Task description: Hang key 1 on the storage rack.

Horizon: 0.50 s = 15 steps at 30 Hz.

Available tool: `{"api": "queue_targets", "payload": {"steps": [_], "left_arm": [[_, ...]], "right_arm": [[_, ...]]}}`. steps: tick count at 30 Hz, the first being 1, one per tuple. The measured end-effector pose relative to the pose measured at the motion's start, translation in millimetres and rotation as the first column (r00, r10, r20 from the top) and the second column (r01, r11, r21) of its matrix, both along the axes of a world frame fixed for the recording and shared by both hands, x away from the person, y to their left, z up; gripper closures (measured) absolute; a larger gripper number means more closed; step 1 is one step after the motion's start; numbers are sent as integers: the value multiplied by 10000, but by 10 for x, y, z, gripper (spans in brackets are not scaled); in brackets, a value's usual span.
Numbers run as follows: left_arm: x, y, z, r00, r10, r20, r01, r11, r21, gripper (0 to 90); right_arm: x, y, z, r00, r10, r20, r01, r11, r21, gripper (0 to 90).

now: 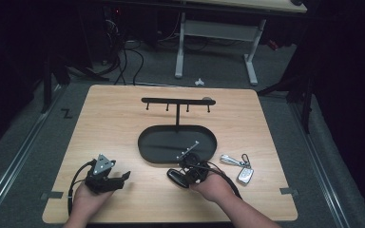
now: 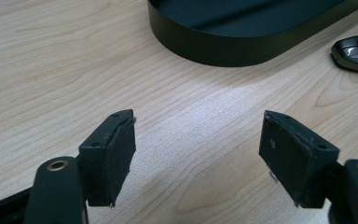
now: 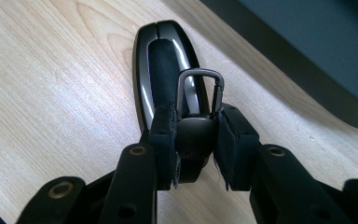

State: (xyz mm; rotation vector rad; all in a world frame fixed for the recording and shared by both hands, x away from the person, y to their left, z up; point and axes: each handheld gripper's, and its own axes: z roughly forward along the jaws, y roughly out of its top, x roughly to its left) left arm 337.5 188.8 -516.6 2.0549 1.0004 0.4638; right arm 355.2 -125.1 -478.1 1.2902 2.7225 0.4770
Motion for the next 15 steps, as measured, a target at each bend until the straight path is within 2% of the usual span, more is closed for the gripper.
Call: {"api": "queue_targets", "payload": {"steps": [7, 9, 11, 15], "left_arm": [[1, 1, 0, 10000, -10, -12, 10, 10000, 31, 273], [-2, 2, 0, 10000, 13, -8, -13, 10000, -5, 273], [-3, 2, 1, 10000, 1, 4, -1, 10000, 1, 273], [8, 1, -7, 10000, 15, -33, -15, 10000, 2, 273]], "right_arm": [[-21, -37, 38, 9990, 107, 443, -117, 9997, 233, 700], [-54, -30, 48, 9990, -222, 384, 210, 9993, 311, 700], [-57, -47, 44, 9982, 23, 600, -41, 9995, 299, 700], [-64, -60, 51, 9976, 30, 695, -57, 9993, 382, 700]]}}
